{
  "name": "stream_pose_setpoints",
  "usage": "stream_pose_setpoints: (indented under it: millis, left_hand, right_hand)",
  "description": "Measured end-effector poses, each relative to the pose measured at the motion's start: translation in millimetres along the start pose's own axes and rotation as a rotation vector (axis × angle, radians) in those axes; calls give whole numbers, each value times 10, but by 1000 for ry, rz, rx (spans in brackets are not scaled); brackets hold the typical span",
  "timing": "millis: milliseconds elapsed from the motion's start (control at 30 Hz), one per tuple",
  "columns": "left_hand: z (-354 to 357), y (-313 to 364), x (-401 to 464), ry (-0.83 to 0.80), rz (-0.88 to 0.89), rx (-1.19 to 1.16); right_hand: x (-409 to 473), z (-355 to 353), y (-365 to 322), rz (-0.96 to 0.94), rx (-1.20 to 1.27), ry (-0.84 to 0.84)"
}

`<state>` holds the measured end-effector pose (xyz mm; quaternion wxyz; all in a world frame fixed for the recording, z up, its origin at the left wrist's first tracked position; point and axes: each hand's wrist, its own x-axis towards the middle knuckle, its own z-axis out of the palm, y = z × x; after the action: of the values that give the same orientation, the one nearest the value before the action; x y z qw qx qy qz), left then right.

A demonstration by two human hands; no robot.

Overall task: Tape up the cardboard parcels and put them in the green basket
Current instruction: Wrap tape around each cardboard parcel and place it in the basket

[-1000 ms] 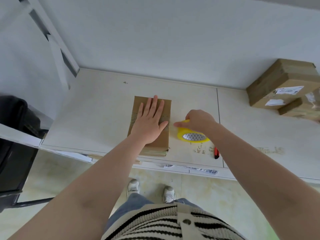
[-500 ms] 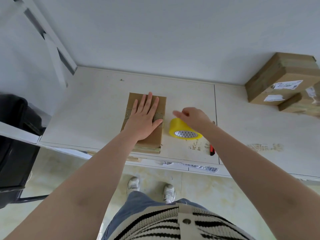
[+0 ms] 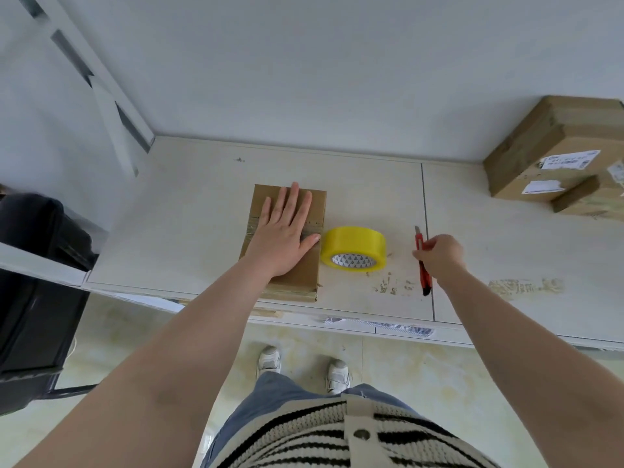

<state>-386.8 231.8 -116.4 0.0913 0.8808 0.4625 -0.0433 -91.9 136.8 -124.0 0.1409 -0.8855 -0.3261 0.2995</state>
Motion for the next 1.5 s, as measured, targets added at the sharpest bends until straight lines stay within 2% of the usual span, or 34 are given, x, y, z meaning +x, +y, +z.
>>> stream_pose_setpoints:
  millis: [133,200,267,367,533,600,667,767,1100,1300,1433,1500]
  left_hand:
    - [-13,12,-6,3,0,5]
    - [-23,21,-8,5,-1,12]
    - [-27,23,-12,8,-1,15]
    - [-30,19,-14,7,0,5]
    - [-57,3,-17,3,-5,-1]
    - [-57,27,-23,7,-12,-7]
    - [-50,39,-23,19,-15,2]
    - [-52,20,-19,13,-13,-14]
    - [-29,1,-18,16,-4,-5]
    - [-27,1,-20,11,0,3]
    - [-26,4,-13,10,-1,6]
    - [-29,8,-15,9,2,5]
  right_hand:
    - [-149,-319,-547,-114,366,40]
    - [-303,-405,-885,-147,631,-41]
    - [-524,-333,-1174,-189,733,-209]
    - [-819,9,-1371,-252,578,-355]
    - [-816,151,-1183,-271,177,-174]
    - [-760,44,-1069,-235,225,-169]
    - [-755,-1,-1038,-216,253,-235]
    - [-824,59,-1092,-242,76,-296]
    - [-923,61,-1198,-239,-113,-308]
    - [-956,128,-1261,-213,-197,-269]
    - [-932,191,-1274,-289,-404,-177]
    - [-903,241,-1257,-289,-376,-126]
